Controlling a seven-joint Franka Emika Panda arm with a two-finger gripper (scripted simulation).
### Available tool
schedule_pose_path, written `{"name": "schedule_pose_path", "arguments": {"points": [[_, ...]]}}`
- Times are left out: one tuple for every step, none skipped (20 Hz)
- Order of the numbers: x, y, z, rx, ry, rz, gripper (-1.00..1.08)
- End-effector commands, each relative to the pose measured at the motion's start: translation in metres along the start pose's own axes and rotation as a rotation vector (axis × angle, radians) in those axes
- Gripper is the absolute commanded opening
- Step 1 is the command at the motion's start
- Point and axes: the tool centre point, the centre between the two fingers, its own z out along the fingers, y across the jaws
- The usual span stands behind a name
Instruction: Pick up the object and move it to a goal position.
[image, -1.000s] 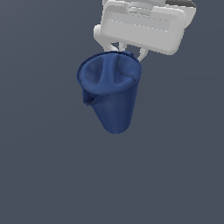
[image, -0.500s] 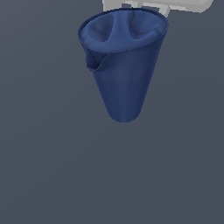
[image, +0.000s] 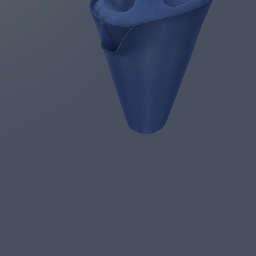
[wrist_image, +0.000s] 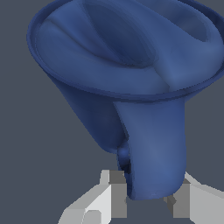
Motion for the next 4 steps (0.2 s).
{"name": "schedule_pose_path", "arguments": {"points": [[0.0015, -0.0009, -0.0050, 0.002, 0.003, 0.001, -1.00], [0.0018, -0.0011, -0.0055, 0.002, 0.003, 0.001, -1.00], [0.0020, -0.0012, -0.0057, 0.002, 0.003, 0.001, -1.00], [0.0021, -0.0012, -0.0058, 0.002, 0.003, 0.001, -1.00]]}}
